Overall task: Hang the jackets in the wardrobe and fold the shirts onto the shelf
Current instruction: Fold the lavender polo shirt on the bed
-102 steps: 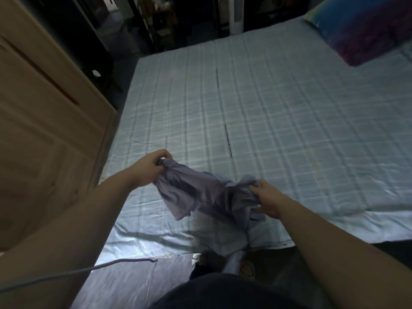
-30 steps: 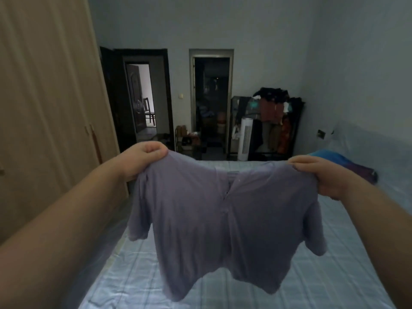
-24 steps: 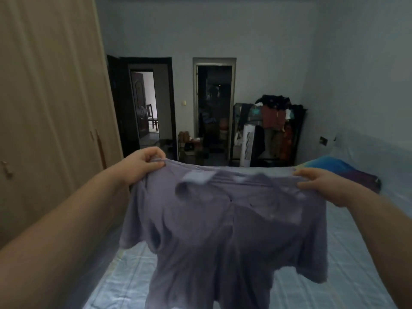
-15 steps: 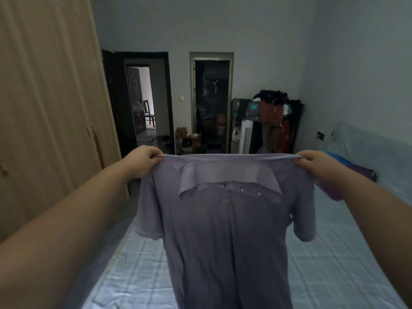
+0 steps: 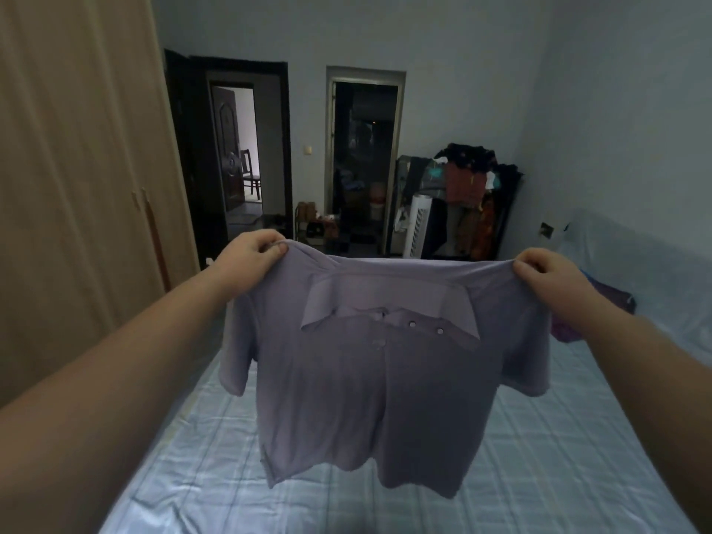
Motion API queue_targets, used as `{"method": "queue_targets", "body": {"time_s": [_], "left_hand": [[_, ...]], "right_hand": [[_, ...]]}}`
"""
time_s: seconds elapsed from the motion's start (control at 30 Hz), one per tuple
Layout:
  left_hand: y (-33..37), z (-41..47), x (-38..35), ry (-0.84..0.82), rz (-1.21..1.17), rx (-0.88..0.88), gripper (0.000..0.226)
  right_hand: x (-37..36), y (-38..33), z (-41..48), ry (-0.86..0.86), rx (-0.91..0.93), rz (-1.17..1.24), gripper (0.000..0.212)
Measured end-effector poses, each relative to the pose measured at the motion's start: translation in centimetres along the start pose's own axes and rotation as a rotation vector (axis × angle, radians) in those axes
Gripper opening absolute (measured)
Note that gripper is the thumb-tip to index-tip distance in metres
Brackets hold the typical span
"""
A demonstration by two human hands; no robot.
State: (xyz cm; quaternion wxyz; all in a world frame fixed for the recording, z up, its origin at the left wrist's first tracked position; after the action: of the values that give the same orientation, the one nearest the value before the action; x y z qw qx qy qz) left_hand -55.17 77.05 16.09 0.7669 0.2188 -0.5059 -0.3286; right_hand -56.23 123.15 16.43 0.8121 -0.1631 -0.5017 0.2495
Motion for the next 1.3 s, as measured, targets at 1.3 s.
{"method": "queue_targets", "body": {"time_s": [1.3], "left_hand": [[7.5,-1.0,-25.5,-0.043,0.117,0.152,0.035]], "right_hand": [[3.2,29.9,0.9,-0.048,-0.147,-0.064,0.03]]}}
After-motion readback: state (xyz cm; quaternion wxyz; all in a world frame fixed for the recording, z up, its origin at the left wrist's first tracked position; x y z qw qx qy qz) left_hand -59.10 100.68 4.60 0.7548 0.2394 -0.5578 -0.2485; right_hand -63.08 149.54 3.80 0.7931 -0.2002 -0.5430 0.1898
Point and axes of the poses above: each hand's wrist, its own z-axis towards the middle knuckle, its own x-axis out of the back of the hand, y = z × x, the point moved 4 cm from there along z, towards the middle knuckle, and after that the axes turned 4 degrees about -z, right-handed, at the moved point
